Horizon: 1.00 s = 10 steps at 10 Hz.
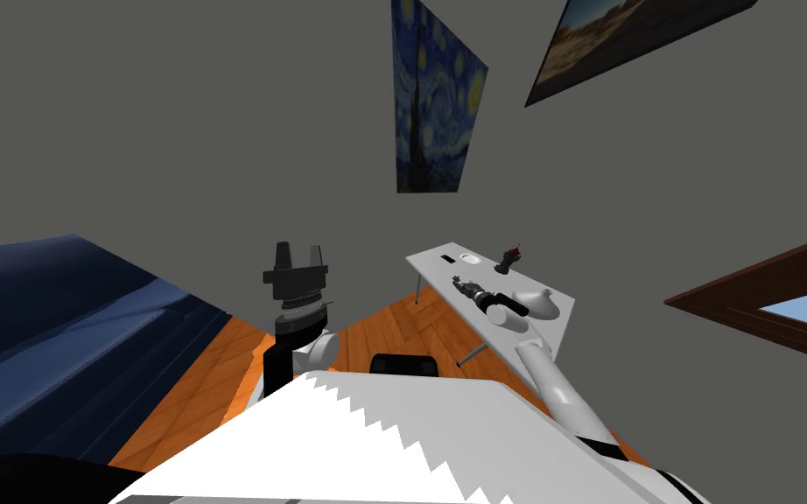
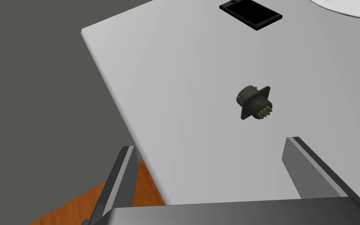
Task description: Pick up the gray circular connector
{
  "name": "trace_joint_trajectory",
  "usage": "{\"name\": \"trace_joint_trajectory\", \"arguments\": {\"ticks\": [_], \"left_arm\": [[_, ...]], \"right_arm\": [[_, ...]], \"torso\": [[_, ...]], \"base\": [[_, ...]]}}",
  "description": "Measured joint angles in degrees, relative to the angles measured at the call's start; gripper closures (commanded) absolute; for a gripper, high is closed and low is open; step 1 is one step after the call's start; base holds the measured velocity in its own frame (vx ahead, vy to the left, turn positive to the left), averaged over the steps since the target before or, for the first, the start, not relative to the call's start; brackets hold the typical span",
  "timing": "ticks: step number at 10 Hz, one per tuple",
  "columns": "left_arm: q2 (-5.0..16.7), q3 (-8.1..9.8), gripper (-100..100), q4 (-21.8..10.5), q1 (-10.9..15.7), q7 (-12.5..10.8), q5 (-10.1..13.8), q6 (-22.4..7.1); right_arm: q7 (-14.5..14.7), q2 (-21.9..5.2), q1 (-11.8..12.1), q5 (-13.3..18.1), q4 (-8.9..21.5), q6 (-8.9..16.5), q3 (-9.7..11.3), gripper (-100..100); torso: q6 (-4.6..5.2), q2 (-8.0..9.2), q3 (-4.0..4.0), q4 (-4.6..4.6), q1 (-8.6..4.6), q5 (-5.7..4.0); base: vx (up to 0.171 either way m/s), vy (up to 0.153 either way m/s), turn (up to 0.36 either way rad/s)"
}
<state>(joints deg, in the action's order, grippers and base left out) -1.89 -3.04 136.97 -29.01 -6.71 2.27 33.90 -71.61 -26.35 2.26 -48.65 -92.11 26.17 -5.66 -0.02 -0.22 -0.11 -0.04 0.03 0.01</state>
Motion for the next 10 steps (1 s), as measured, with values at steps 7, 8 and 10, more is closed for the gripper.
{"name": "trace_joint_trajectory", "arguments": {"ticks": [7,8,10], "left_arm": [[0.0,0.00,0,0.0,0.0,0.0,0.0,0.0],[0.0,0.00,0,0.0,0.0,0.0,0.0,0.0],[0.0,0.00,0,0.0,0.0,0.0,0.0,0.0]], "right_arm": [[-10.4,-3.8,-2.8,-4.9,7.1,8.8,-0.9,-100],[-12.0,-4.3,-3.7,-5.5,8.5,10.2,-0.9,-100],[-14.9,-5.5,-5.0,-7.0,11.4,13.1,-1.1,-100]], "torso": [[0.00,-0.12,-0.07,-0.03,0.00,0.00],[0.00,-0.10,-0.06,-0.03,0.00,-0.01],[0.01,-0.06,-0.04,-0.02,0.02,0.00]], "base": [[0.058,0.000,0.016],[0.073,0.010,0.032],[0.080,0.003,0.026]]}}
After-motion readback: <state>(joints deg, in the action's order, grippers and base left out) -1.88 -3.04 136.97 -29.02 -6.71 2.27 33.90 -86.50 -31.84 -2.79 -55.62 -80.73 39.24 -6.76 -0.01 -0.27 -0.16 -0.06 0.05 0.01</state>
